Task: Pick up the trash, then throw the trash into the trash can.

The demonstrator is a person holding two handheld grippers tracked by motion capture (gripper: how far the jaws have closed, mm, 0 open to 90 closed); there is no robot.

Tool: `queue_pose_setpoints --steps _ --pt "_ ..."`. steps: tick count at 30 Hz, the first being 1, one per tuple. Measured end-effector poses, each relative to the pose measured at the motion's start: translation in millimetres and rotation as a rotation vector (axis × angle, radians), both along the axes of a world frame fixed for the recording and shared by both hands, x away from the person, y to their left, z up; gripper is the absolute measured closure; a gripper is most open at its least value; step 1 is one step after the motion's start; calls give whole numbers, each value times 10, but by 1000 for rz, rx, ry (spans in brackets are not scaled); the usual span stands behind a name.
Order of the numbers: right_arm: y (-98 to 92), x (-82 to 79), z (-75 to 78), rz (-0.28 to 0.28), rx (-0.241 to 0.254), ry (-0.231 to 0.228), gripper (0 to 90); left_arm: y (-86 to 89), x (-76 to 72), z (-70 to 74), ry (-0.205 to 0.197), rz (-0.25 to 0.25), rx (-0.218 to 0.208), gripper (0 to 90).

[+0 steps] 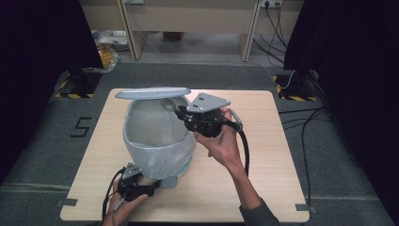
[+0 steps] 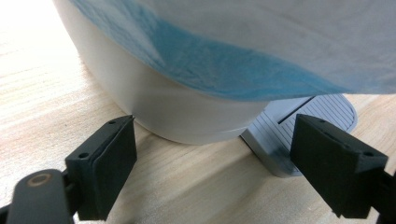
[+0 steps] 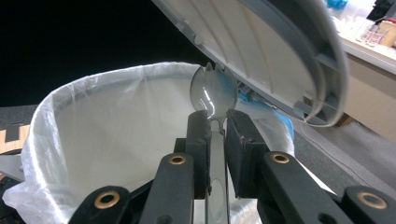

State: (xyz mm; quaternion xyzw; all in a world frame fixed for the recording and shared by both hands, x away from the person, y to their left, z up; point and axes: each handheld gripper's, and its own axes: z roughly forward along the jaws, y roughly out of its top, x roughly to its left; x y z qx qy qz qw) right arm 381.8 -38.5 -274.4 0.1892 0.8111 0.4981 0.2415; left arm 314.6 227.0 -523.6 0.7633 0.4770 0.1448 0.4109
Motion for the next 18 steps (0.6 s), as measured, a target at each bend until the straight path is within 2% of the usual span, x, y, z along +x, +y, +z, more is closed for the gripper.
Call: queue_pose_setpoints --steps 9,18 --pt "48 5 -15 9 1 -2 796 0 0 0 0 0 -1 141" --pt "174 53 -58 25 -5 4 796 1 1 0 0 0 -1 141"
